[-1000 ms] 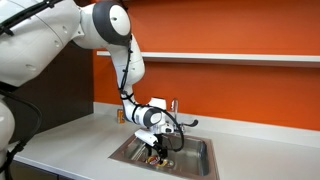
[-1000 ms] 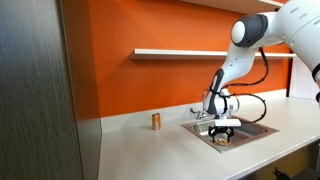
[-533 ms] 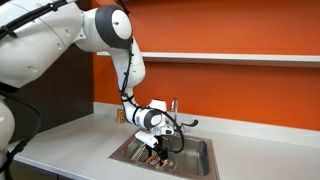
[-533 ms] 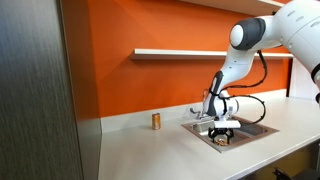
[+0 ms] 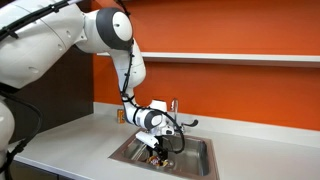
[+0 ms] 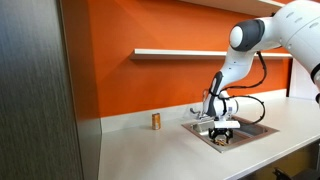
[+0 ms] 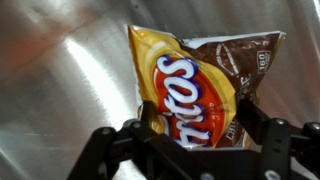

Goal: Remove the packet from the sink and put it on the left side of the counter.

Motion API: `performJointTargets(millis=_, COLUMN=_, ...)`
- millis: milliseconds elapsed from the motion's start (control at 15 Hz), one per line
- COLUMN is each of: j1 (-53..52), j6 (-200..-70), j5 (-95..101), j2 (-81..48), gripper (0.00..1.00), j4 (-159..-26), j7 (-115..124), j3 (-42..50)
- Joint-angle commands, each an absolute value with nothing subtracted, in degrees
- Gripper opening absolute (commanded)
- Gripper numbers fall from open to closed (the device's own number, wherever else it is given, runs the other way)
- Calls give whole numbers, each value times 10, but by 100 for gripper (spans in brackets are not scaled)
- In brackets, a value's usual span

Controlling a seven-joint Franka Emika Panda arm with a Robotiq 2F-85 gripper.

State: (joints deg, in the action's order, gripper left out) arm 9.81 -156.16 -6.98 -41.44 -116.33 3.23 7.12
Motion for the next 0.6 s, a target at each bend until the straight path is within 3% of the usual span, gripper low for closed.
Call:
performJointTargets(millis=0, j1=110, j6=-1547, j5=-71, j2=-416, gripper=58, j4=-1150, j7=26, j3=63)
performJointTargets(millis=467, j1=103, j6=-1547, j5=-67, j2=-400, gripper=8, j4=-1151, j7=31, j3=69)
performJointTargets(millis=533, j1=103, j6=-1548, j5=-67, j2=-398, gripper=6, j4=-1152, j7=32, j3=69)
